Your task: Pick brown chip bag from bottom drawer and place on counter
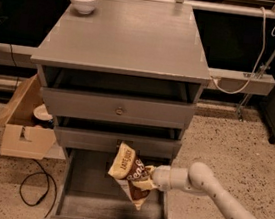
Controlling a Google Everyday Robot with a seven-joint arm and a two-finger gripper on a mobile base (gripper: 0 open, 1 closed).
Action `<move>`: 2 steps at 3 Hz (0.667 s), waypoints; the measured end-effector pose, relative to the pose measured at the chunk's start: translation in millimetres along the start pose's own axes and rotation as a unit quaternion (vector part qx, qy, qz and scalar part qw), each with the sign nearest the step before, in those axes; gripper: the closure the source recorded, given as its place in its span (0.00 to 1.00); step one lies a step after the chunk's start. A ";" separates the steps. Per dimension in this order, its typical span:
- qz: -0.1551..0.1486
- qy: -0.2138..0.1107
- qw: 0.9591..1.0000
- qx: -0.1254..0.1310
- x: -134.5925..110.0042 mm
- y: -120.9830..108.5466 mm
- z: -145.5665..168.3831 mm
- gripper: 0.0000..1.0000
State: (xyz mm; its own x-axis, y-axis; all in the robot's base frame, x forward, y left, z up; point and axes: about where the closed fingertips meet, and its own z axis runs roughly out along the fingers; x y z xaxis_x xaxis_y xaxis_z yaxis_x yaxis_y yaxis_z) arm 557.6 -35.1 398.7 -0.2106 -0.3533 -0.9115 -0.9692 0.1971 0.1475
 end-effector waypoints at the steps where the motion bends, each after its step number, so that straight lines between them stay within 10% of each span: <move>1: -0.063 -0.029 0.997 -0.022 -58.4 18.2 -27.4 1.00; 2: -0.114 -0.052 0.991 -0.035 -113.0 31.9 -56.0 1.00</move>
Offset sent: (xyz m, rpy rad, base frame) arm -0.0176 -0.0174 0.1952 0.1215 -0.3075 0.1783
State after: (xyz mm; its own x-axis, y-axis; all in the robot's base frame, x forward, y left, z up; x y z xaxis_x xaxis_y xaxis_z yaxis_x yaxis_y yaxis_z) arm 543.3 -40.2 527.9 0.0262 -0.2846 -0.9583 -0.9974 0.0576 -0.0444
